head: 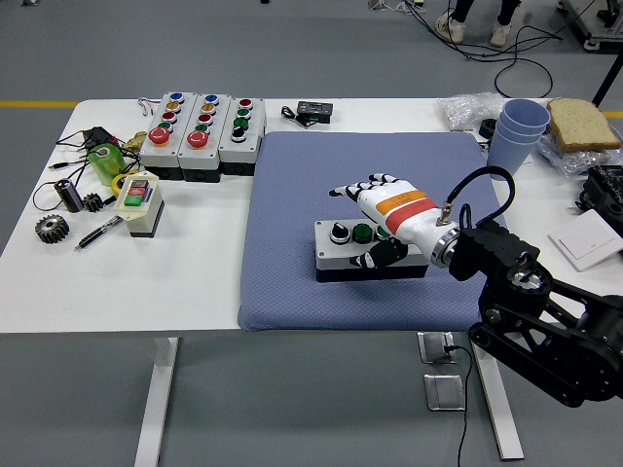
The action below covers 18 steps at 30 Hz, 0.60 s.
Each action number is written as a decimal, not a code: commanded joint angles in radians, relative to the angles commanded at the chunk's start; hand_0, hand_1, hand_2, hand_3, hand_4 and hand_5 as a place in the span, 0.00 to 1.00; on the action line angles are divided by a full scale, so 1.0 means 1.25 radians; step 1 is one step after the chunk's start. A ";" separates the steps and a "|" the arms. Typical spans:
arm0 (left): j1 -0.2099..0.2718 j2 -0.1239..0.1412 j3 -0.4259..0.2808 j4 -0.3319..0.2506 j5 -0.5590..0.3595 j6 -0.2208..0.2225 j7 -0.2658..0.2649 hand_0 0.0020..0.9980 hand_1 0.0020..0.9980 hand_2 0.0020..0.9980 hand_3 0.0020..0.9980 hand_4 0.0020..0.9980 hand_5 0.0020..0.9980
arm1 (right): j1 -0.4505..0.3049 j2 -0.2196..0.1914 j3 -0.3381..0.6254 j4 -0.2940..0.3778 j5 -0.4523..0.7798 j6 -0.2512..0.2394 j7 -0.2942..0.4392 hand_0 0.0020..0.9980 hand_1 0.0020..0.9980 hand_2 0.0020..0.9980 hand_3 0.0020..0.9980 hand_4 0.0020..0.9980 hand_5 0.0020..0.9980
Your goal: Pick up the button,place it on the desk,press the button,press the button
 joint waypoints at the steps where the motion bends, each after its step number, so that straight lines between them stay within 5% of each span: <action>1: 0.000 0.000 0.001 0.000 -0.001 0.000 0.000 0.66 0.72 0.77 0.68 0.42 0.75 | -0.006 -0.004 0.007 0.012 0.002 -0.005 -0.002 0.97 0.80 0.86 0.91 0.96 0.18; 7: -0.001 0.001 0.002 0.000 -0.007 0.001 -0.003 0.66 0.72 0.77 0.68 0.42 0.75 | -0.050 -0.048 0.065 0.074 0.017 -0.069 -0.030 0.92 0.74 0.82 0.91 0.96 0.19; 8: -0.001 0.000 0.001 0.000 -0.006 0.002 -0.003 0.66 0.72 0.77 0.68 0.42 0.75 | -0.063 -0.063 0.081 0.086 0.015 -0.089 -0.037 0.58 0.52 0.66 0.86 0.95 0.37; 13: -0.001 0.001 0.003 0.000 -0.011 0.002 -0.005 0.66 0.72 0.77 0.68 0.42 0.75 | -0.100 -0.112 0.121 0.122 0.021 -0.128 -0.038 0.58 0.52 0.66 0.86 0.95 0.37; 14: -0.001 0.001 0.004 0.000 -0.012 0.002 -0.006 0.66 0.72 0.77 0.67 0.42 0.75 | -0.106 -0.122 0.127 0.128 0.022 -0.130 -0.037 0.11 0.00 0.27 0.68 0.93 0.45; 18: -0.001 0.001 -0.001 0.000 -0.005 0.002 -0.004 0.66 0.72 0.77 0.67 0.42 0.75 | -0.137 -0.164 0.131 0.160 0.031 -0.111 -0.044 0.11 0.00 0.27 0.68 0.93 0.45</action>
